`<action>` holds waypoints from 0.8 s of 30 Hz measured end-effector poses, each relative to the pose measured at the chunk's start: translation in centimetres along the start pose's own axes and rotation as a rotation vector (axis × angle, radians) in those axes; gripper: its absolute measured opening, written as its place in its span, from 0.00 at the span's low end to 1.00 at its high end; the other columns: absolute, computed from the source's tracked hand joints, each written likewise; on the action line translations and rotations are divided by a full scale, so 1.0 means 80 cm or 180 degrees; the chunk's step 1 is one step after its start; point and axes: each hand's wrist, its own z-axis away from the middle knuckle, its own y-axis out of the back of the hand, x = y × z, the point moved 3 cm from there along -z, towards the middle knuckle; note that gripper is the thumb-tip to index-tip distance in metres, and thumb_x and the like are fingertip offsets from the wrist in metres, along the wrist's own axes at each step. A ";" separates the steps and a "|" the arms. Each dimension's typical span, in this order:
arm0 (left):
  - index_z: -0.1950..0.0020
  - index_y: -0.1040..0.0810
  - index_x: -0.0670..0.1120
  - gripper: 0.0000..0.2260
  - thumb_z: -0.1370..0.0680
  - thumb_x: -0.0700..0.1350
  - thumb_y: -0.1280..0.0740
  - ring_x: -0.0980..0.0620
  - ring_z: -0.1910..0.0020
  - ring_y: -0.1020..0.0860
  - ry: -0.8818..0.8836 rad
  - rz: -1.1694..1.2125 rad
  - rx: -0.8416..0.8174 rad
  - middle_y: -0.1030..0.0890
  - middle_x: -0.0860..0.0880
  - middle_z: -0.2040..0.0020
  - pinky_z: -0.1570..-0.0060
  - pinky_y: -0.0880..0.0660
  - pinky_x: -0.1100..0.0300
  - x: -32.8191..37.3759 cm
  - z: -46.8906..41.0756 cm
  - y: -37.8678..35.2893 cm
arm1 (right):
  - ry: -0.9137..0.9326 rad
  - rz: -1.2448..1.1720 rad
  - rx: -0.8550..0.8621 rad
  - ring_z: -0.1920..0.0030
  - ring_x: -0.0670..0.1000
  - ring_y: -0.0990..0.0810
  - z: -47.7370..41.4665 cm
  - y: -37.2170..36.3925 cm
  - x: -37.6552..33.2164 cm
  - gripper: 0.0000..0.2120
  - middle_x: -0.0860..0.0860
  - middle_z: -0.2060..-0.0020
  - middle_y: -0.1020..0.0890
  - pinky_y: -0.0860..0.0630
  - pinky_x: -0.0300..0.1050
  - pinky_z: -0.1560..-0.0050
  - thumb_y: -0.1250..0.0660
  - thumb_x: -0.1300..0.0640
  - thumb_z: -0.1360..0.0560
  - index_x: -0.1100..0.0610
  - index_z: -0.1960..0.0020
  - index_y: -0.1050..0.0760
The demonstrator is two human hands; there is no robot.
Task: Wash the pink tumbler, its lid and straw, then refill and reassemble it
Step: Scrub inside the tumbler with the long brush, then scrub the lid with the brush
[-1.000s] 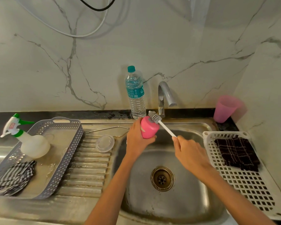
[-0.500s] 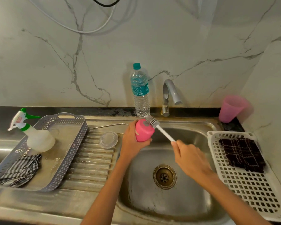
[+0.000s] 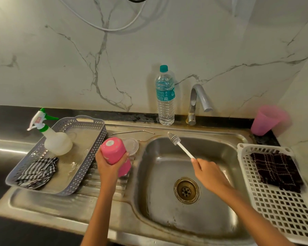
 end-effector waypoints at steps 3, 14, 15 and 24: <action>0.30 0.34 0.56 0.42 0.39 0.48 0.17 0.47 0.39 0.25 0.0067 -0.0026 0.0088 0.27 0.48 0.35 0.37 0.26 0.42 -0.015 0.000 0.013 | 0.0026 -0.0088 0.0023 0.72 0.48 0.30 0.002 -0.003 -0.002 0.22 0.49 0.73 0.27 0.39 0.43 0.73 0.52 0.44 0.18 0.54 0.64 0.31; 0.23 0.48 0.57 0.51 0.35 0.42 0.19 0.51 0.28 0.34 0.0034 -0.0007 0.0359 0.38 0.50 0.25 0.27 0.36 0.51 -0.004 0.009 0.023 | 0.0030 -0.0319 -0.0062 0.72 0.47 0.32 0.006 -0.008 -0.001 0.22 0.48 0.73 0.29 0.39 0.42 0.71 0.50 0.45 0.18 0.53 0.67 0.35; 0.22 0.49 0.56 0.50 0.33 0.45 0.19 0.53 0.26 0.38 -0.0029 -0.0085 0.0552 0.41 0.51 0.24 0.25 0.39 0.52 0.006 0.019 0.023 | 0.0029 -0.0280 -0.0076 0.71 0.47 0.32 0.006 -0.009 -0.001 0.22 0.47 0.73 0.29 0.39 0.42 0.71 0.50 0.45 0.18 0.53 0.66 0.35; 0.23 0.42 0.43 0.31 0.21 0.48 0.32 0.46 0.25 0.40 -0.0860 -0.1429 -0.0554 0.39 0.43 0.24 0.26 0.39 0.51 0.054 0.028 -0.105 | -0.0273 -0.0386 -0.0480 0.67 0.51 0.27 0.003 -0.030 0.006 0.18 0.50 0.69 0.25 0.33 0.46 0.66 0.49 0.49 0.19 0.54 0.63 0.31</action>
